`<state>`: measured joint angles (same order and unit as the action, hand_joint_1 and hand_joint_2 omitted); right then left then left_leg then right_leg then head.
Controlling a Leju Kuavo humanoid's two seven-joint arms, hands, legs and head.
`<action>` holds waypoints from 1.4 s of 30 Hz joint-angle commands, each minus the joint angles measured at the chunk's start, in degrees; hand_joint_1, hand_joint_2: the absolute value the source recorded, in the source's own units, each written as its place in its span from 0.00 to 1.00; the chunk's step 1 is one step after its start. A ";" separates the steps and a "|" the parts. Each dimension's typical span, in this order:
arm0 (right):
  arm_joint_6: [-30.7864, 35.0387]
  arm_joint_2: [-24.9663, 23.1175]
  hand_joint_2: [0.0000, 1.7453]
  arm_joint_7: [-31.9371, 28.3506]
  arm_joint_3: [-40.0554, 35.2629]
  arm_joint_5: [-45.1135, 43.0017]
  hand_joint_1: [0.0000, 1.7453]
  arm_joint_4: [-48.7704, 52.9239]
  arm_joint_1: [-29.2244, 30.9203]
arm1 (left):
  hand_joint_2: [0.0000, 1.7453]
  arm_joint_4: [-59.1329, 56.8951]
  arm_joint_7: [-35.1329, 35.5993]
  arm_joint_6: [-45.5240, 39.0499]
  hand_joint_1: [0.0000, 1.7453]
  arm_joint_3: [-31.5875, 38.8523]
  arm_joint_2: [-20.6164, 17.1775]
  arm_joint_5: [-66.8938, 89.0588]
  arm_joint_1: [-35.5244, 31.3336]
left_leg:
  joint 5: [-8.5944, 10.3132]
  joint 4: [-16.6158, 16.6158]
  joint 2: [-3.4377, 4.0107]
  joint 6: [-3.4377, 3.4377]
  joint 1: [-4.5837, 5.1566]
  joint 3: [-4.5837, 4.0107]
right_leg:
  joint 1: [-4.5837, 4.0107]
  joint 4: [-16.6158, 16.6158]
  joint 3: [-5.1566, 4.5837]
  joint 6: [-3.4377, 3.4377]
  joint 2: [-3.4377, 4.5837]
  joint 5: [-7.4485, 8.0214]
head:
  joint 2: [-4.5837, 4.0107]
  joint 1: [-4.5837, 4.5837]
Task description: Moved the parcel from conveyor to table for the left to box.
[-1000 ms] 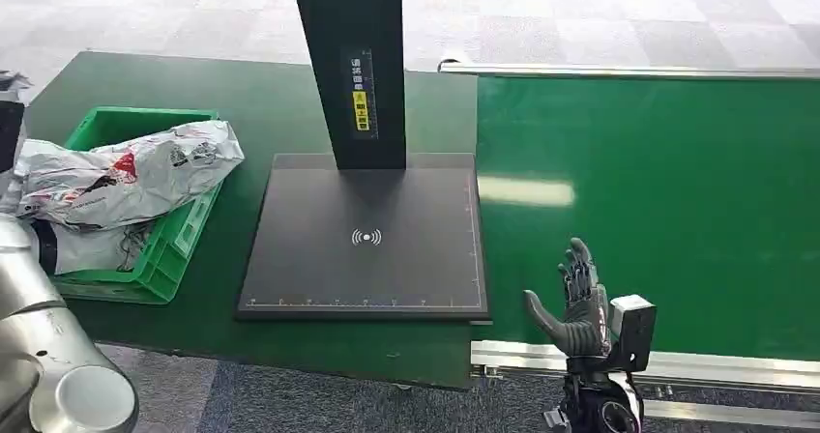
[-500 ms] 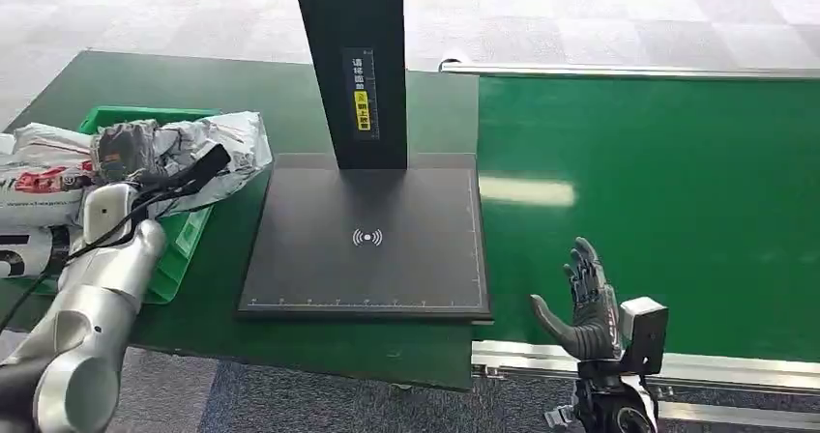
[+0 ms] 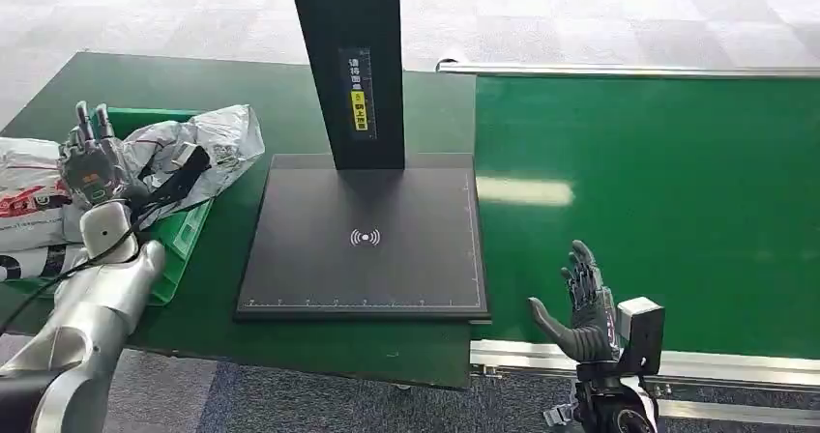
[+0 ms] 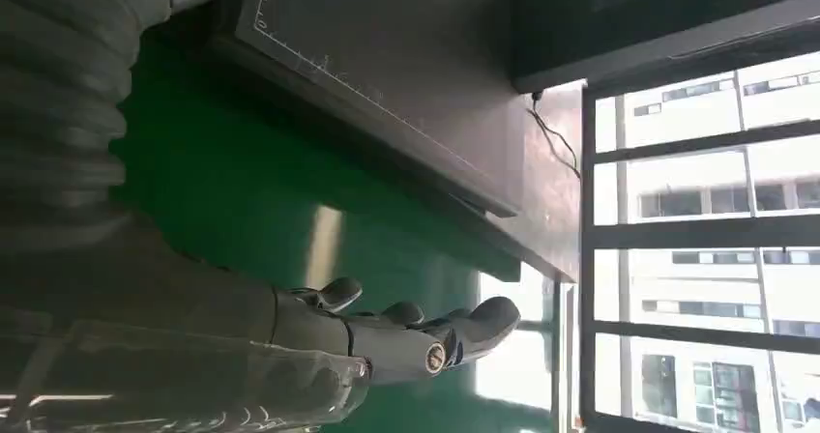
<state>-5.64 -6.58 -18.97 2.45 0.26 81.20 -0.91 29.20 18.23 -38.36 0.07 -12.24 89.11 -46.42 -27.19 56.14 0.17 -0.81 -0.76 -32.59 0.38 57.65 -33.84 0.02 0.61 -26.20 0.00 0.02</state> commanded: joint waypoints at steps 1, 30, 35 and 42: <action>0.65 0.79 1.00 0.39 -1.68 -0.20 0.00 -3.11 2.01 | 1.00 12.57 -0.99 -1.64 0.00 3.12 -2.21 0.89 5.91 | 0.00 -0.10 0.04 0.04 0.01 0.16 | 0.00 -0.10 0.15 -0.01 0.02 0.01 | 0.00 0.00; 1.84 1.55 1.00 -1.11 -3.85 -0.77 0.00 -7.06 4.04 | 0.00 41.53 -58.23 -1.64 0.00 49.60 18.28 -26.24 4.75 | -0.04 0.00 0.06 0.00 -0.04 0.03 | -0.04 -0.04 0.01 0.00 0.08 0.01 | 0.00 0.00; 1.83 1.59 1.00 -1.15 -3.85 -0.73 0.00 -7.27 4.13 | 0.00 41.32 -58.23 -1.64 0.00 48.54 17.92 -29.22 5.01 | -0.05 -0.02 0.02 0.02 -0.04 0.09 | -0.04 -0.06 0.10 -0.01 0.04 -0.01 | 0.00 -0.02; 0.78 1.69 1.00 -2.03 -4.14 0.01 0.00 -8.86 5.26 | 0.00 39.29 -58.23 -1.64 0.00 39.43 18.32 -46.81 6.85 | -0.03 -0.01 0.04 -0.02 -0.04 0.04 | -0.04 -0.02 0.01 0.02 0.07 0.01 | -0.02 -0.02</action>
<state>-4.04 -6.14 -20.46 -0.39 -0.18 77.51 1.39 71.71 -40.24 -38.32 45.46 4.37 52.76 -39.27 -27.24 56.15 0.25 -0.86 -0.79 -32.57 0.35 57.65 -33.87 0.04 0.74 -26.20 -0.02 0.00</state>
